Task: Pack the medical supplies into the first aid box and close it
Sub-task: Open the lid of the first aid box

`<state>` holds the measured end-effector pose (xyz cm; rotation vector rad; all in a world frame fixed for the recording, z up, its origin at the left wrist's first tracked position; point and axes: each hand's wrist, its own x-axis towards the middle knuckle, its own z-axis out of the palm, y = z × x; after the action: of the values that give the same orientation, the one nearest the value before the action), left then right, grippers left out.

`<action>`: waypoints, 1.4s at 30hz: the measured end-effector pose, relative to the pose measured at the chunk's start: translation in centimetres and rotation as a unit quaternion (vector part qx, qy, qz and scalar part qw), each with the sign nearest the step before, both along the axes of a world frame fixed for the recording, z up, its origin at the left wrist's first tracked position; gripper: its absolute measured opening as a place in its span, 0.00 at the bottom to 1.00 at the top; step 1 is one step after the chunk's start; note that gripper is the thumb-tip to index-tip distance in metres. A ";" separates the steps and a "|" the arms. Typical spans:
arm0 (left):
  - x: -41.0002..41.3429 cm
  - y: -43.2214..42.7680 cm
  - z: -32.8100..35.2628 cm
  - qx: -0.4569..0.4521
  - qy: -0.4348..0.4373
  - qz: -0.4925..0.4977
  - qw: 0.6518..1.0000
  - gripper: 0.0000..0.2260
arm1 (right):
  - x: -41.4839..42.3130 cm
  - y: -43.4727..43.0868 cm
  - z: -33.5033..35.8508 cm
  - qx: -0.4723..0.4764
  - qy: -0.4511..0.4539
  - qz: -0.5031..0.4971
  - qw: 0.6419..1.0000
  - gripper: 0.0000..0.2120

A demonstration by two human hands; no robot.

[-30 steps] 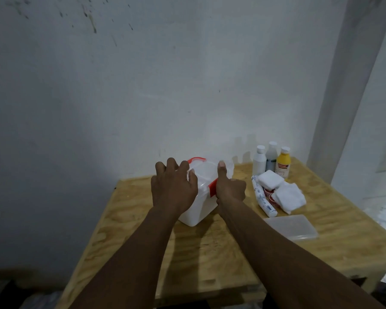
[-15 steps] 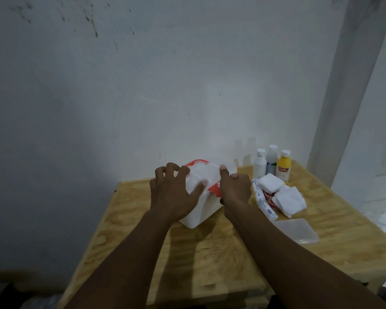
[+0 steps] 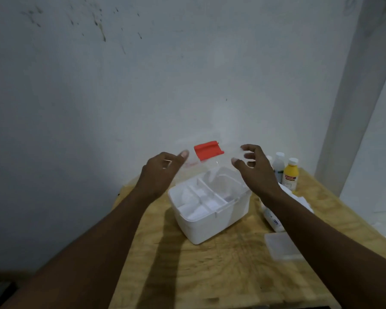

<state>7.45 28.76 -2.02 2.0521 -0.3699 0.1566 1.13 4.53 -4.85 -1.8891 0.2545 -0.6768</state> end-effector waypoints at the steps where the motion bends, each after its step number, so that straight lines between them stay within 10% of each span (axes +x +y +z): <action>1: 0.3 0.2 0.6 -0.009 0.038 -0.005 0.999 0.36 | 0.3 -0.1 0.3 0.017 -0.005 0.023 1.000 0.19; 10: 4.1 0.7 2.6 -0.136 0.298 0.007 0.945 0.44 | 4.0 -0.6 3.8 -0.005 -0.010 0.064 0.998 0.17; 27: 3.4 0.1 -6.5 -0.104 0.359 0.049 0.926 0.20 | 4.5 0.0 -0.8 -0.049 0.159 0.070 0.984 0.22; 34: 3.2 0.5 -7.0 -0.060 0.370 0.070 0.924 0.35 | 3.8 0.4 -0.7 -0.048 0.187 0.030 0.981 0.18; 42: 0.9 0.8 -4.9 -0.033 0.336 0.054 0.940 0.27 | 1.0 -0.5 1.0 -0.064 0.167 0.022 0.984 0.12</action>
<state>8.35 29.56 -6.95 1.9237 0.1724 -0.4562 2.17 4.05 -3.88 -2.1218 0.3888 -0.3497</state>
